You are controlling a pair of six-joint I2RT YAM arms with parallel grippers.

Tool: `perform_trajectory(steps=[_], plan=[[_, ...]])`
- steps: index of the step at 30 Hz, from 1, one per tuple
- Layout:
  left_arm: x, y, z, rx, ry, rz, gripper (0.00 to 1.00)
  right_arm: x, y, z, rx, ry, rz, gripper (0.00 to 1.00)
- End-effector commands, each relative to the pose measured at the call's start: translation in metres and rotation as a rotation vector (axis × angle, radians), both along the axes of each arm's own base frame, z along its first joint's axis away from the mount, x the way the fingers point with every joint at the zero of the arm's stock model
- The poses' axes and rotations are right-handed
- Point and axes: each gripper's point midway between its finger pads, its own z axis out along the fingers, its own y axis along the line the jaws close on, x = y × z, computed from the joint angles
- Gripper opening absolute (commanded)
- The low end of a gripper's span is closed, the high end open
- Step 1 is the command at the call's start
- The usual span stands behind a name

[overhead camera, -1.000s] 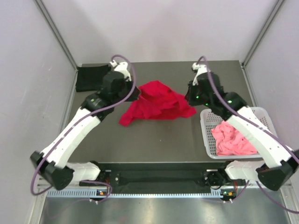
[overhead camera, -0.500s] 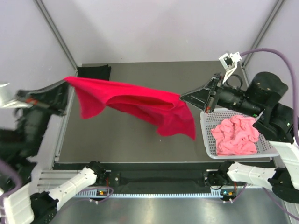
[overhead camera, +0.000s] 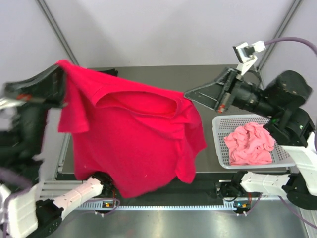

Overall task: Fold and stack the t-shirts
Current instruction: Flatten the tshirt out

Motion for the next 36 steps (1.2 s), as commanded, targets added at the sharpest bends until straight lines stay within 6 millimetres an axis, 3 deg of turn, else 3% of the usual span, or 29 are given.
perform_trajectory(steps=[1, 5, 6, 7, 8, 9, 11, 12, 13, 14, 16, 17, 18, 19, 20, 22, 23, 24, 25, 26, 27, 28, 29, 30, 31, 32, 33, 34, 36], plan=[[0.104, -0.043, -0.046, 0.091, 0.144, 0.122, 0.0, 0.06, 0.006, -0.051, -0.181, 0.056, -0.253, 0.0], [0.197, -0.081, -0.127, 0.225, 0.308, 0.237, 0.0, 0.149, -0.02, -0.113, -0.392, 0.057, -0.62, 0.0], [0.216, -0.084, -0.138, 0.248, 0.319, 0.263, 0.0, 0.189, -0.054, -0.123, -0.401, 0.108, -0.811, 0.0], [0.256, -0.092, -0.161, 0.284, 0.328, 0.282, 0.0, 0.228, -0.075, -0.149, -0.412, 0.156, -0.916, 0.0], [0.279, -0.094, -0.177, 0.299, 0.346, 0.29, 0.0, 0.238, -0.072, -0.163, -0.41, 0.182, -0.932, 0.0], [0.304, -0.095, -0.194, 0.309, 0.376, 0.29, 0.0, 0.264, -0.095, -0.174, -0.388, 0.219, -1.012, 0.0], [0.372, -0.103, -0.255, 0.359, 0.479, 0.289, 0.0, 0.304, -0.104, -0.224, -0.427, 0.263, -1.047, 0.0], [0.397, -0.097, -0.266, 0.359, 0.474, 0.301, 0.0, 0.326, -0.12, -0.231, -0.432, 0.256, -1.097, 0.0], [0.437, -0.105, -0.308, 0.388, 0.529, 0.294, 0.0, 0.341, -0.124, -0.243, -0.46, 0.245, -1.111, 0.0], [0.46, -0.104, -0.328, 0.392, 0.546, 0.289, 0.0, 0.363, -0.126, -0.279, -0.54, 0.262, -1.094, 0.0], [0.514, -0.113, -0.375, 0.367, 0.598, 0.248, 0.0, 0.399, -0.152, -0.296, -0.549, 0.229, -1.151, 0.0], [0.531, -0.11, -0.386, 0.33, 0.613, 0.245, 0.0, 0.419, -0.156, -0.33, -0.608, 0.257, -1.145, 0.01], [0.544, -0.109, -0.408, 0.332, 0.661, 0.252, 0.03, 0.434, -0.171, -0.343, -0.632, 0.277, -1.171, 0.08], [0.568, -0.113, -0.418, 0.311, 0.656, 0.251, 0.04, 0.448, -0.177, -0.336, -0.644, 0.289, -1.161, 0.13], [0.577, -0.111, -0.424, 0.307, 0.666, 0.25, 0.07, 0.463, -0.185, -0.372, -0.698, 0.366, -1.133, 0.15], [0.59, -0.115, -0.429, 0.312, 0.681, 0.236, 0.19, 0.473, -0.194, -0.371, -0.746, 0.406, -1.138, 0.3], [0.589, -0.113, -0.435, 0.333, 0.706, 0.243, 0.32, 0.479, -0.199, -0.394, -0.808, 0.466, -1.126, 0.34], [0.585, -0.109, -0.419, 0.327, 0.695, 0.261, 0.54, 0.481, -0.203, -0.394, -0.839, 0.483, -1.12, 0.37], [0.579, -0.103, -0.431, 0.338, 0.735, 0.283, 0.59, 0.485, -0.203, -0.377, -0.869, 0.441, -1.107, 0.38], [0.573, -0.099, -0.429, 0.338, 0.742, 0.284, 0.61, 0.479, -0.205, -0.385, -0.915, 0.466, -1.093, 0.38], [0.559, -0.096, -0.394, 0.322, 0.7, 0.284, 0.63, 0.476, -0.206, -0.381, -0.918, 0.464, -1.093, 0.39], [0.546, -0.095, -0.42, 0.346, 0.76, 0.274, 0.64, 0.47, -0.206, -0.384, -0.932, 0.469, -1.083, 0.41], [0.537, -0.097, -0.418, 0.348, 0.773, 0.256, 0.64, 0.462, -0.205, -0.376, -0.931, 0.465, -1.07, 0.43], [0.52, -0.096, -0.39, 0.338, 0.751, 0.241, 0.64, 0.457, -0.205, -0.377, -0.939, 0.472, -1.056, 0.45], [0.505, -0.097, -0.412, 0.357, 0.811, 0.225, 0.64, 0.451, -0.204, -0.375, -0.95, 0.47, -1.039, 0.45], [0.491, -0.106, -0.412, 0.369, 0.826, 0.184, 0.63, 0.442, -0.204, -0.379, -0.972, 0.497, -1.024, 0.45], [0.471, -0.111, -0.386, 0.362, 0.791, 0.153, 0.62, 0.437, -0.205, -0.38, -0.976, 0.506, -1.02, 0.46], [0.453, -0.117, -0.412, 0.404, 0.841, 0.125, 0.6, 0.429, -0.206, -0.388, -0.99, 0.529, -1.012, 0.46], [0.415, -0.139, -0.399, 0.448, 0.842, 0.077, 0.59, 0.419, -0.209, -0.384, -0.989, 0.537, -1.015, 0.46]])
